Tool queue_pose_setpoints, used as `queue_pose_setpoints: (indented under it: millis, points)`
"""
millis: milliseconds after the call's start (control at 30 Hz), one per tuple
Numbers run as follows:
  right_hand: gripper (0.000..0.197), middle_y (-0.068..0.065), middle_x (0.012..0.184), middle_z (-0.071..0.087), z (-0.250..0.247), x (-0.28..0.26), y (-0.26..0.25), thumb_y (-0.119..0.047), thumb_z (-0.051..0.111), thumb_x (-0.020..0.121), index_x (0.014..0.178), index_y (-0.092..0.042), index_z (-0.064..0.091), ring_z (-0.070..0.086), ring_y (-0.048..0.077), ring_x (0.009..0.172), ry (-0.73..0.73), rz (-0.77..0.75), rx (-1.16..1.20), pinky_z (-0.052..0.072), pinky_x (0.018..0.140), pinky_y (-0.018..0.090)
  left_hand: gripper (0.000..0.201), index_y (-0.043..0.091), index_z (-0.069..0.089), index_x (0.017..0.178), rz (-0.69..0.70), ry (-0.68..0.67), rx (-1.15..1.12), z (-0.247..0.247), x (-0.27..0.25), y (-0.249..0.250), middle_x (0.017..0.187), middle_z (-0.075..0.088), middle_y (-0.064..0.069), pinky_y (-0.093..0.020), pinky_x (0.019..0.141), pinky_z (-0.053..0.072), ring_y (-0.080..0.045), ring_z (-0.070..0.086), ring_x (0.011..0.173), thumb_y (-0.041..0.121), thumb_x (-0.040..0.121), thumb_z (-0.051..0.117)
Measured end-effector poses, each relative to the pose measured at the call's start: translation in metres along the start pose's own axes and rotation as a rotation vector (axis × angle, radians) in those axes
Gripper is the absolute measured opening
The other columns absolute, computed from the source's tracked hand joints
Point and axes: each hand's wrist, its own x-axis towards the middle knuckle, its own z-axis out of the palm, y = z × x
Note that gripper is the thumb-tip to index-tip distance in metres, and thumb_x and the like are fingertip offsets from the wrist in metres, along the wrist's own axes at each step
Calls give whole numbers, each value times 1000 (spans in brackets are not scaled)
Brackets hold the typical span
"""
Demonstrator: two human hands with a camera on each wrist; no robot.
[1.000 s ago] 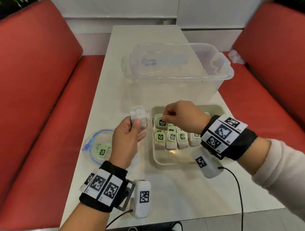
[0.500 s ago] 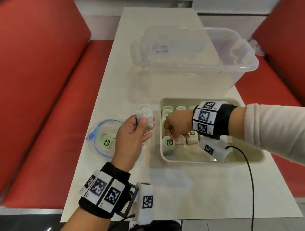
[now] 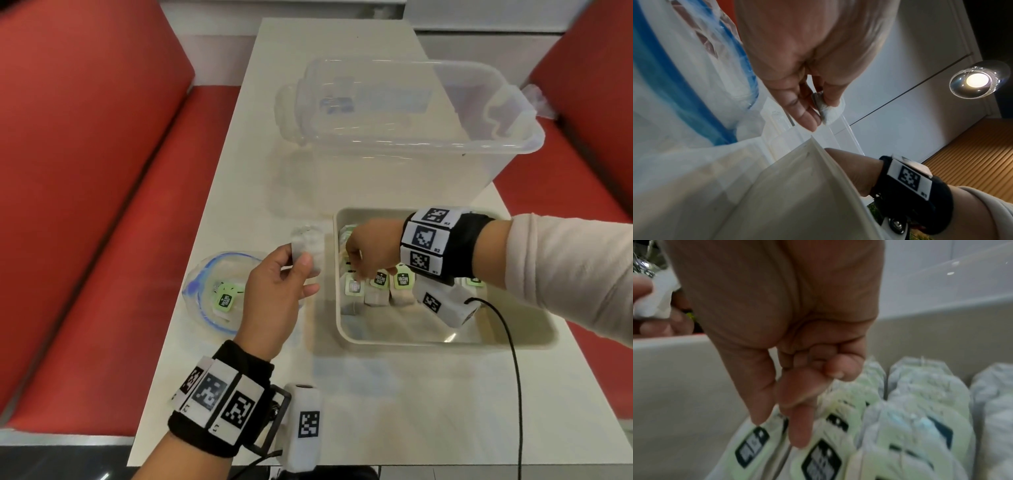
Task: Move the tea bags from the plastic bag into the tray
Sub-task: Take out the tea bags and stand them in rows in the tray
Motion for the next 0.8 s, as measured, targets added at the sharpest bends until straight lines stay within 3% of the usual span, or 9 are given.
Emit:
queue_pose_setpoints:
  millis: [133,233,300,367,467,600,800]
  points:
    - [15,-11,71,58,-25,-25,-1,-28,66,83,92,-18,61,54,11,64,250,-72,-28,37,53,18,22,9,56,113,-17,-3,-53,0,4,5,89,61,-6,-18,61,54,-3,66,70,7,91,54]
    - [28,-13,89,64,-39,-48,-1,-19,65,83,109,-24,56,51,-4,62,453,-217,154,36,60,13,18,11,55,102,3,-1,-37,0,6,12,86,62,-10,-16,57,53,-8,67,68,1,87,59]
    - [32,-16,95,63,-44,-62,-3,-18,65,84,113,-26,54,51,-6,61,466,-295,287,36,59,5,20,15,56,89,67,14,43,-1,9,15,82,62,-8,-18,58,53,-17,64,73,0,81,65]
    - [30,-19,91,61,-43,-71,-4,-20,66,84,112,-26,56,53,-1,63,442,-300,367,38,61,5,22,21,59,81,159,8,169,-1,11,19,79,65,-4,-25,64,55,-22,63,74,3,77,71]
    - [18,-20,76,58,-36,-72,-1,-21,69,82,99,-20,65,52,-12,61,515,-269,324,37,59,2,24,30,63,77,257,-19,306,1,13,25,74,70,6,-33,71,54,-16,64,72,9,76,73]
    - [7,-19,66,57,-33,-75,4,-17,69,82,90,-15,69,53,-11,55,565,-228,393,39,57,4,20,29,63,91,170,-68,213,7,15,28,84,67,9,-30,67,56,-12,65,80,11,84,65]
    - [8,-19,67,55,-34,-83,5,-18,66,84,81,-23,60,52,-16,57,575,-232,361,36,56,2,16,24,65,89,117,-126,170,14,13,30,93,67,4,-37,75,58,-11,63,86,9,87,61]
